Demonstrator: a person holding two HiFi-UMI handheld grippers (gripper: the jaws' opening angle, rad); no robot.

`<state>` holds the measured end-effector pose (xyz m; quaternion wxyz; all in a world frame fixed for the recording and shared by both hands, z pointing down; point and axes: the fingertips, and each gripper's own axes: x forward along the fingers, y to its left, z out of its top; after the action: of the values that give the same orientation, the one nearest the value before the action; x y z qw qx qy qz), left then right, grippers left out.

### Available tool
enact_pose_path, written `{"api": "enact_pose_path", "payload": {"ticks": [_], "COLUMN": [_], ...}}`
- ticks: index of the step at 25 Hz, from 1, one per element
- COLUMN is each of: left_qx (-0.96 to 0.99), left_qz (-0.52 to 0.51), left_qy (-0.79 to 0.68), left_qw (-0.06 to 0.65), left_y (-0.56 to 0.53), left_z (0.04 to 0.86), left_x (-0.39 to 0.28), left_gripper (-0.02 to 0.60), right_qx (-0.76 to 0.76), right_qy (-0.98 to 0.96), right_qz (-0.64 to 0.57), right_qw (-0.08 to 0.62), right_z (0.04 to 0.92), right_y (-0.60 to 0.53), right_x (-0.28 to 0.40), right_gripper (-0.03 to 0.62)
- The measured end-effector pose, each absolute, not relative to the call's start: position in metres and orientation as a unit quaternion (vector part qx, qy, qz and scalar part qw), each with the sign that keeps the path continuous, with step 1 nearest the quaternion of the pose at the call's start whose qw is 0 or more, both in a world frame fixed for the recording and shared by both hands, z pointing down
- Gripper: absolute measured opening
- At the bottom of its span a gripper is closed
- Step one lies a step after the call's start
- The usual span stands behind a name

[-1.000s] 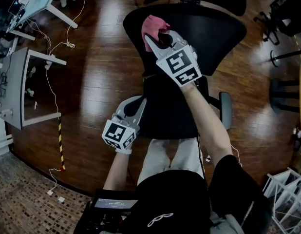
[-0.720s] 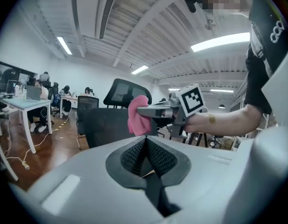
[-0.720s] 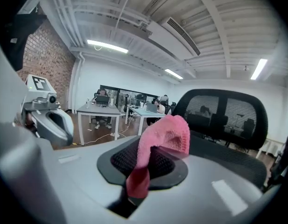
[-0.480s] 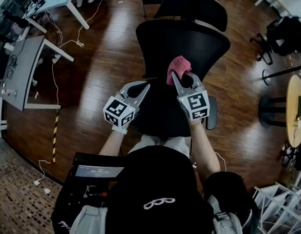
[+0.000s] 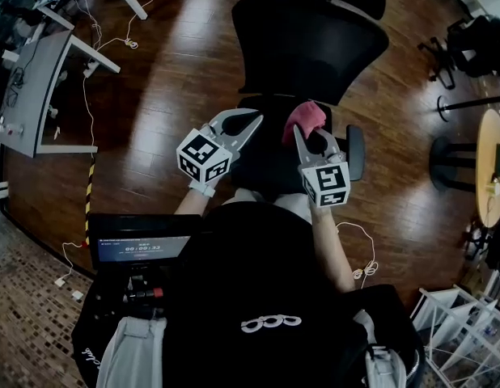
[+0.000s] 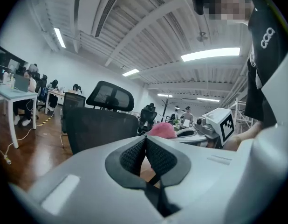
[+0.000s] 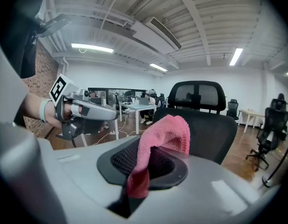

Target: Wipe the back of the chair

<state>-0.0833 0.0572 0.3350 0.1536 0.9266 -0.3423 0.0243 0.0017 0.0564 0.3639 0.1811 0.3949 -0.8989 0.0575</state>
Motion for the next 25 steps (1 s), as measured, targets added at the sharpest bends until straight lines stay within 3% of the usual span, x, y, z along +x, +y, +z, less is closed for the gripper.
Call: {"api": "enact_pose_path", "payload": {"ticks": [25], "left_qx": [0.923], "left_qz": [0.022], "left_qy": [-0.335], "left_qw": [0.19], "left_y": [0.087], "left_z": [0.365], "left_x": [-0.088], "left_gripper": [-0.012], "right_qx": [0.394], "right_qy": [-0.888], "right_qz": [0.058], "right_qw": [0.23], "right_z": [0.385], "right_y": [0.088], "right_x": [0.005], "right_gripper": [0.04]}}
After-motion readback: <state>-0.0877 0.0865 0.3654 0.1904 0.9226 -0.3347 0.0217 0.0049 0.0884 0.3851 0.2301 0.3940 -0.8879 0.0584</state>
